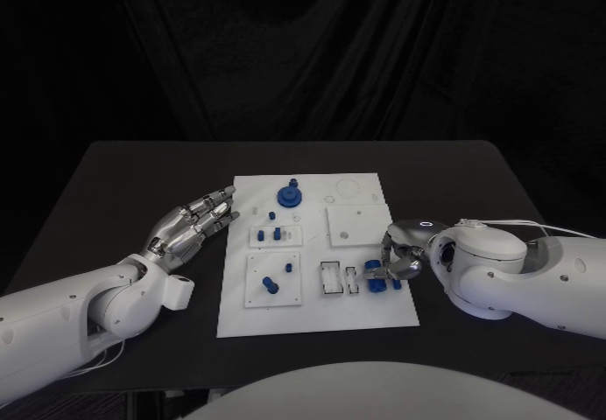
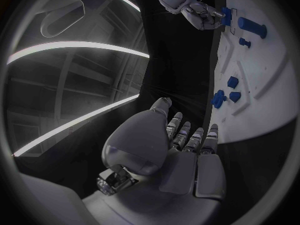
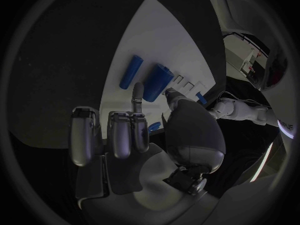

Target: Assemble the parts on the task board

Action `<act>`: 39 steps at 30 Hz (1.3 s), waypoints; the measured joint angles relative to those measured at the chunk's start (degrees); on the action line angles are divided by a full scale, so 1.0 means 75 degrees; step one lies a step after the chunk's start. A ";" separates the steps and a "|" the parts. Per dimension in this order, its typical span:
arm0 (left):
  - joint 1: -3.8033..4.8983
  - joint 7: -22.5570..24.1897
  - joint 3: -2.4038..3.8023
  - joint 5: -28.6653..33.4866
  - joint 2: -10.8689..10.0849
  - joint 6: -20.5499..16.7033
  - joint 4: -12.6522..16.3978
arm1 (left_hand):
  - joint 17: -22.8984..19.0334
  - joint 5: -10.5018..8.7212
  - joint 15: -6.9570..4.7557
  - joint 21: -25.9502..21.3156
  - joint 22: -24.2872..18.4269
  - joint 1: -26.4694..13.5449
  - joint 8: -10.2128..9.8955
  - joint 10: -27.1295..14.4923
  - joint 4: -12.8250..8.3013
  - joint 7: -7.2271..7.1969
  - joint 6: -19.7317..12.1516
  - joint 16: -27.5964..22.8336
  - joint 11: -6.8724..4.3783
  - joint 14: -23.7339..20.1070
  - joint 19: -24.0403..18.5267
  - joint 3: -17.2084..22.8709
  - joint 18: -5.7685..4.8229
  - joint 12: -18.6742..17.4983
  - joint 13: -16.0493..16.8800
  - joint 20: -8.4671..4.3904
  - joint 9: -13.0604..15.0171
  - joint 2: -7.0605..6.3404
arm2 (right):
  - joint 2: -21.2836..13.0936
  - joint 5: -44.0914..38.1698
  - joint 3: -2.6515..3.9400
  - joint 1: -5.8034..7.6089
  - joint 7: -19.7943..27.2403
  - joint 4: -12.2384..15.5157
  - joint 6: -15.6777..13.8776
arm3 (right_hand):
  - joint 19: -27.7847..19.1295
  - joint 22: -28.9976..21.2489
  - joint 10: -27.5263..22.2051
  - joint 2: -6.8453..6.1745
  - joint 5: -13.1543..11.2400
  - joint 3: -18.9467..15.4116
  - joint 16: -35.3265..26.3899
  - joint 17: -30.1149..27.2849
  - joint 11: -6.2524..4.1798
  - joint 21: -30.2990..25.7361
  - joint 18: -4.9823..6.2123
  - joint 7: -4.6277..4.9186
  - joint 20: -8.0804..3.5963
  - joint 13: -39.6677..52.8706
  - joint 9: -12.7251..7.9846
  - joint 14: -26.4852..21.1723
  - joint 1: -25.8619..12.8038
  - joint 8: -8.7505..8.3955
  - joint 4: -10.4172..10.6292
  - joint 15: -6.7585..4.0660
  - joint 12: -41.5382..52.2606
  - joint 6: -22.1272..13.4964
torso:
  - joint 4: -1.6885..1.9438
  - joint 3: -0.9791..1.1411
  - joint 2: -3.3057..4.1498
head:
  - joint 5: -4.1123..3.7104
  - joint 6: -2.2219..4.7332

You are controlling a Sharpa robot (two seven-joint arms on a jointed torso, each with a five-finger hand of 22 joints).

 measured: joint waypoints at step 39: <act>-0.0014 -0.0138 0.0000 0.0000 0.0029 0.0142 -0.0024 | 0.0000 0.0000 0.0027 0.0000 -0.0008 0.0000 -0.0001 -0.0028 -0.0033 0.0055 -0.0001 0.0000 0.0028 0.0028 0.0000 0.0074 -0.0001 0.0000 -0.0001 0.0000 -0.0001 0.0000 | 0.0355 0.2021 0.0019 -0.0201 0.0681 -0.0455 -0.0705 | 0.0000 -0.0003 -0.0002 -0.0139 0.4202 0.0667 -0.0148 -0.0002 -0.0001 -0.0153 0.0001 0.0042 0.0056 -0.0002 0.0620 0.0002 0.1282 -0.0573 -0.0057 -0.0002 0.0000 -0.0089 | 0.0006 0.0000 -0.0006 | 0.0111 0.0000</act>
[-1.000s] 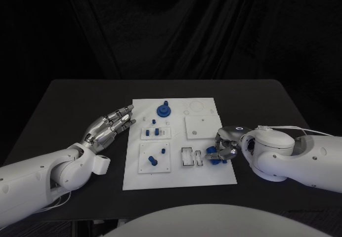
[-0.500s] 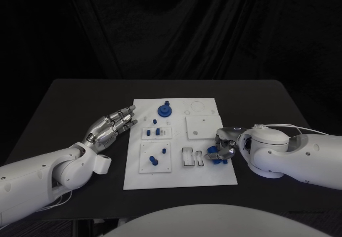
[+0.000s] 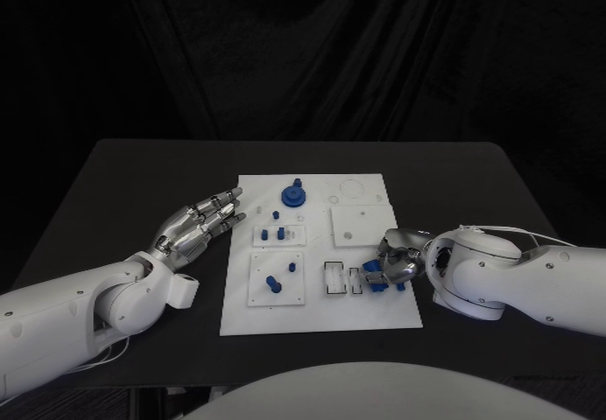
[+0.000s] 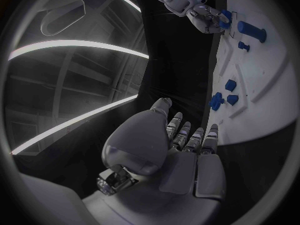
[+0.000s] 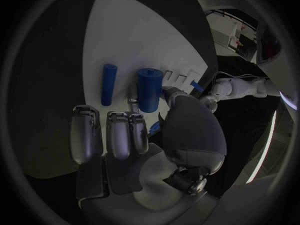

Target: Assemble the parts on the task board

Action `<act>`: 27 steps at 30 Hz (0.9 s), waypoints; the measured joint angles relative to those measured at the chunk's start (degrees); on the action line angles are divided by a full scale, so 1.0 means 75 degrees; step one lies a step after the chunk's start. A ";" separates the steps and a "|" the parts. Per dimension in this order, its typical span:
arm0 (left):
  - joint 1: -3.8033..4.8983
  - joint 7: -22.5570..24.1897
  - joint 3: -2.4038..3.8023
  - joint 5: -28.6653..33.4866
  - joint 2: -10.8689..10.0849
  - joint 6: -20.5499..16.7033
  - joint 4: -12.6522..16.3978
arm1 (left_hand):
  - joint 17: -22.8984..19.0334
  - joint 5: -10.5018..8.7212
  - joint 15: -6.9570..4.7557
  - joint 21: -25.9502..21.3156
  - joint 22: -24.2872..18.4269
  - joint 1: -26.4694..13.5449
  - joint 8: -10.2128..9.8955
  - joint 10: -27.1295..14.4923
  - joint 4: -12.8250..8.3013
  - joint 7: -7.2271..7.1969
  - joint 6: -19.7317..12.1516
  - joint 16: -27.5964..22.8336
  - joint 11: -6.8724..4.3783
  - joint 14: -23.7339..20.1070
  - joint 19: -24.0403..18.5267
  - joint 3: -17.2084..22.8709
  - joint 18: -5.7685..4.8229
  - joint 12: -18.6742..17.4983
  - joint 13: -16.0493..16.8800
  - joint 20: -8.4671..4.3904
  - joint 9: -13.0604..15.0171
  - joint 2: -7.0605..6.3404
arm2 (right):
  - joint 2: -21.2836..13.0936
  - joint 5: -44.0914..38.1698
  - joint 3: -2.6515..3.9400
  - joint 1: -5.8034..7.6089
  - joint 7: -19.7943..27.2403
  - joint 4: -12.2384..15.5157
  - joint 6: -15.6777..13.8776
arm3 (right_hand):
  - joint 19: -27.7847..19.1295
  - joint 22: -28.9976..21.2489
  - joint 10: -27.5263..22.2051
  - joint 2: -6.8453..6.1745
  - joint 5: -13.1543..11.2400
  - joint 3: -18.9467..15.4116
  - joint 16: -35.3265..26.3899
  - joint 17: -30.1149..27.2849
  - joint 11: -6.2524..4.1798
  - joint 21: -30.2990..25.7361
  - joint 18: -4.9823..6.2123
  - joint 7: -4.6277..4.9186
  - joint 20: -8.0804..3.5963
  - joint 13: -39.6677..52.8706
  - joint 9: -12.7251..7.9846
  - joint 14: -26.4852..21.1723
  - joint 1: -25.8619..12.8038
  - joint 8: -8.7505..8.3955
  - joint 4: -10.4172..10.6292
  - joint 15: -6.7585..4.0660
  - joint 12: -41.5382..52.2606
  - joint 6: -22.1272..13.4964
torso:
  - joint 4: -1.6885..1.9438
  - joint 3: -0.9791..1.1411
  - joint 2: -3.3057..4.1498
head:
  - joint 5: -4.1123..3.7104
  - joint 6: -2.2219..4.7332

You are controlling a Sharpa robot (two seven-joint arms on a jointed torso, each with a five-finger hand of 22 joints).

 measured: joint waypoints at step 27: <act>-0.0009 0.0009 0.0000 0.0000 0.0095 0.0009 -0.0024 | 0.0000 0.0029 0.0028 0.0000 0.0002 0.0030 0.0000 0.0000 -0.0053 0.0028 0.0028 0.0000 0.0000 -0.0028 0.0000 0.0052 0.0000 0.0000 0.0000 0.0000 0.0000 0.0030 | 0.0215 0.2335 -0.0010 0.0272 0.0560 0.0336 -0.0960 | 0.0028 -0.0001 -0.0001 0.0464 -0.1194 0.0241 -0.0030 -0.0001 0.0058 0.0035 0.0001 0.0110 -0.0028 -0.0001 0.0437 -0.0007 -0.0382 0.0121 0.0034 -0.0003 0.0000 -0.0311 | 0.0003 -0.0009 0.0007 | 0.0141 0.0000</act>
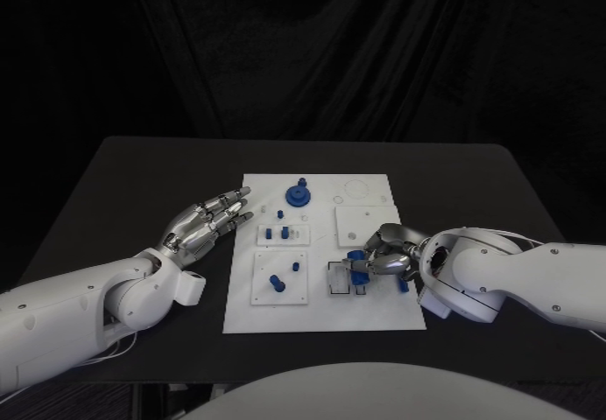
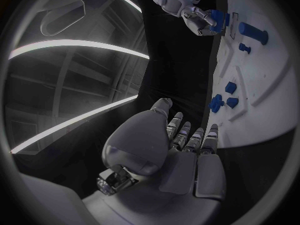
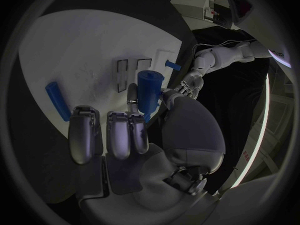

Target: Assemble the parts on the task board

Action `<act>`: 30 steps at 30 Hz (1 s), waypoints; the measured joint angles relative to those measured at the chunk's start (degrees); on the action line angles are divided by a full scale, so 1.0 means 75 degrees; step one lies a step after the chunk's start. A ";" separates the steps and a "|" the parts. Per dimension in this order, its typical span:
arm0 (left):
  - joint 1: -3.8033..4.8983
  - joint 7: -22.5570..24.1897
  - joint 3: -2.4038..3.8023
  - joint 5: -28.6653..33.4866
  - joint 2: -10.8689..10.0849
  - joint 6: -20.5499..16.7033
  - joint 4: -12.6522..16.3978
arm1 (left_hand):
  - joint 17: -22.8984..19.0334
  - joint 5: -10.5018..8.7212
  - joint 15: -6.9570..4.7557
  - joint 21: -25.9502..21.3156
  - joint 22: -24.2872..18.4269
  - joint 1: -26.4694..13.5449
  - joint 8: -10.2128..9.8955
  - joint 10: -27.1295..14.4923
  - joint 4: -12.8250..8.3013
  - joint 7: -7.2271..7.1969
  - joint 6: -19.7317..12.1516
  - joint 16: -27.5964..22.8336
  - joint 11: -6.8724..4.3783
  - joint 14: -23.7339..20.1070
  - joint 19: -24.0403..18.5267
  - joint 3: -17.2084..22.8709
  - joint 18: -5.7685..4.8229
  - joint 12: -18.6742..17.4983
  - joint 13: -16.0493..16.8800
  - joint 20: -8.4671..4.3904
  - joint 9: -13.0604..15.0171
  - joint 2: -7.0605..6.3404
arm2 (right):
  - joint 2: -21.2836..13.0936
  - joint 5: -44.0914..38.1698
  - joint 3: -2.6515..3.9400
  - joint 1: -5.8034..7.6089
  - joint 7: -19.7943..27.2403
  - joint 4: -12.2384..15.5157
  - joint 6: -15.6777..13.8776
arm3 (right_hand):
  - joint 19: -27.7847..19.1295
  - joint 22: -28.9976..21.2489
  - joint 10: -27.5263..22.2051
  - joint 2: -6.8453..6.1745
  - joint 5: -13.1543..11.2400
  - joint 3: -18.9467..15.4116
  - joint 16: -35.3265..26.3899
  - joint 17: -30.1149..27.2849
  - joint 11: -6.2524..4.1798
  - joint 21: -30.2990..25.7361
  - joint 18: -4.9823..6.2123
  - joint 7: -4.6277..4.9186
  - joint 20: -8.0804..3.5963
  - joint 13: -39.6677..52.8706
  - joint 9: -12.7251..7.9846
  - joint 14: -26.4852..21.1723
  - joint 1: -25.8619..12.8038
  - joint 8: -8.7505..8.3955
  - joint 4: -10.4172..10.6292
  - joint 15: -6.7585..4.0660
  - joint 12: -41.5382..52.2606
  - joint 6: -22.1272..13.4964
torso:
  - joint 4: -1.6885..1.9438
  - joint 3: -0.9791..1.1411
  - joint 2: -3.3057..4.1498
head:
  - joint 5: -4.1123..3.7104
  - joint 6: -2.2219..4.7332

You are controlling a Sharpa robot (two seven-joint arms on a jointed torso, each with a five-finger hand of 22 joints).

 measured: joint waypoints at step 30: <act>-0.0020 -0.0021 0.0000 0.0000 0.0020 0.0055 -0.0061 | 0.0000 0.0000 0.0000 0.0000 -0.0008 0.0000 0.0000 0.0000 -0.0032 0.0000 0.0000 0.0000 0.0000 0.0000 0.0000 0.0031 -0.0001 0.0000 -0.0001 0.0000 0.0000 0.0000 | 0.0340 0.0161 -0.0001 -0.0015 -0.0132 -0.0246 0.0528 | -0.0001 0.0005 0.0000 0.0760 -0.1760 -0.1495 -0.0002 -0.0001 0.0053 -0.0075 -0.0001 0.0041 0.0055 0.0000 0.0017 0.0006 -0.0876 -0.0172 -0.0016 0.0063 0.0000 -0.0066 | -0.0006 0.0008 -0.0001 | 0.0116 -0.0001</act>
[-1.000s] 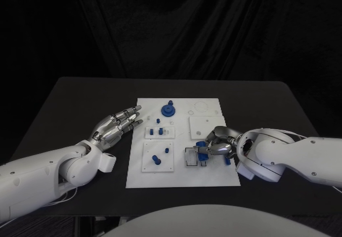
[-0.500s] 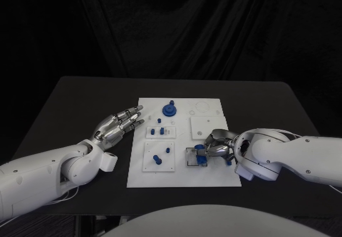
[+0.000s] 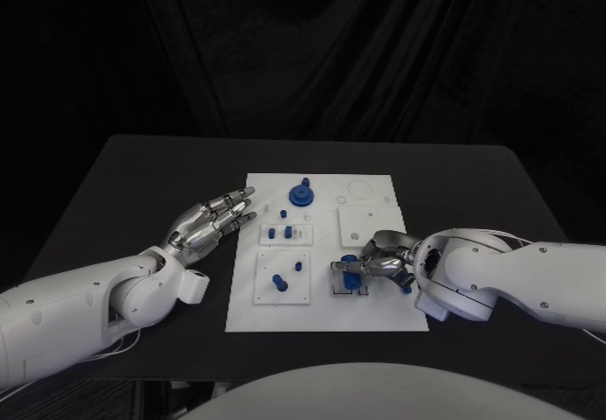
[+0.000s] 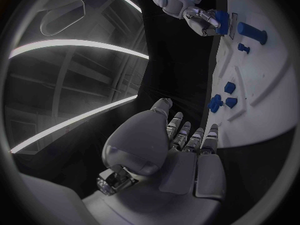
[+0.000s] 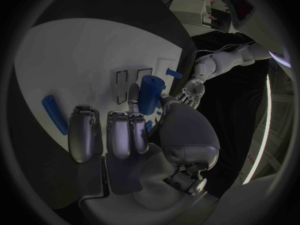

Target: Assemble the parts on the task board

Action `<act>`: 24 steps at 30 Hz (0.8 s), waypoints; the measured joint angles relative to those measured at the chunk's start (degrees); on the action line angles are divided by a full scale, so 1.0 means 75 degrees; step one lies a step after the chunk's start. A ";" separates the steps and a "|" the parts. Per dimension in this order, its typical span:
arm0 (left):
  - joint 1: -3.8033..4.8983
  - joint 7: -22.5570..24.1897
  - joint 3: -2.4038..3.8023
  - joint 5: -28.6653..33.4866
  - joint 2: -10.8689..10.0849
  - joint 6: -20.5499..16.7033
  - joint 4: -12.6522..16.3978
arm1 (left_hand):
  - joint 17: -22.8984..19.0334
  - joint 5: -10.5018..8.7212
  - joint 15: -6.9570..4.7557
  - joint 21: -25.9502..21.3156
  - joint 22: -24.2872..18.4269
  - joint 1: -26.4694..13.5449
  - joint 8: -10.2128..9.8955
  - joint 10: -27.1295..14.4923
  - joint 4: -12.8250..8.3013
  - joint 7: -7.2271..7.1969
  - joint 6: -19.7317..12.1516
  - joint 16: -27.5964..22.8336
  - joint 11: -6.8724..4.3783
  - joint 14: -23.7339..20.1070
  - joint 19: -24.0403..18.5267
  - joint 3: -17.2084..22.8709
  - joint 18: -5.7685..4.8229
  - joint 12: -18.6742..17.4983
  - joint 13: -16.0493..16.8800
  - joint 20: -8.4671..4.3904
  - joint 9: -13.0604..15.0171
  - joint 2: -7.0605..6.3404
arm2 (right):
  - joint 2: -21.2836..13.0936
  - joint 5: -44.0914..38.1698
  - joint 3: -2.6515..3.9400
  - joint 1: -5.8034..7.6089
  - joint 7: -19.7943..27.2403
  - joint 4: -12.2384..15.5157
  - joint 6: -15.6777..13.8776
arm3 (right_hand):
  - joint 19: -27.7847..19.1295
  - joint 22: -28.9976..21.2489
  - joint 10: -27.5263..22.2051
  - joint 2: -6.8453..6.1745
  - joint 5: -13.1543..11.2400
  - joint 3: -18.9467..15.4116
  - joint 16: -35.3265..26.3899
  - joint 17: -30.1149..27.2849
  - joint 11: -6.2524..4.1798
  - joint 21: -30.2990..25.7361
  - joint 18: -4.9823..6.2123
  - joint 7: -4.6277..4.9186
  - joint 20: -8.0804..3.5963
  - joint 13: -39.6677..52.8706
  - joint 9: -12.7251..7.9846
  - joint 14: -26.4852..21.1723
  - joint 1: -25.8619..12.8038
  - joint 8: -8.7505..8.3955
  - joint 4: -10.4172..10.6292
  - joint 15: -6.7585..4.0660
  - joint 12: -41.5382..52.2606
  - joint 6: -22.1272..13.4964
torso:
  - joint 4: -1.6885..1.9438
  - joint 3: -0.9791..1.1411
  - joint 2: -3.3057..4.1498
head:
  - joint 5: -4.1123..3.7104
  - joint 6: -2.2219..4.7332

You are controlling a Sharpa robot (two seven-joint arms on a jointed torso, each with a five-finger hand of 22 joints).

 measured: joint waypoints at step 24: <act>-0.0027 -0.0048 0.0000 0.0000 -0.0004 0.0042 -0.0021 | 0.0010 0.0000 0.0028 0.0000 0.0001 0.0000 0.0000 -0.0027 0.0001 0.0113 0.0002 0.0054 -0.0027 0.0028 0.0000 0.0042 0.0000 0.0000 0.0000 0.0000 0.0000 0.0000 | -0.0243 -0.0167 0.0001 -0.0001 0.0097 0.0169 -0.0135 | 0.0000 -0.0002 0.0000 0.0263 -0.0157 -0.0882 -0.0064 0.0000 0.0000 -0.0089 0.0000 -0.0014 0.0000 0.0000 -0.0060 0.0007 0.0421 -0.0069 -0.0035 0.0007 0.0000 0.0016 | -0.0007 0.0001 0.0001 | 0.0073 0.0000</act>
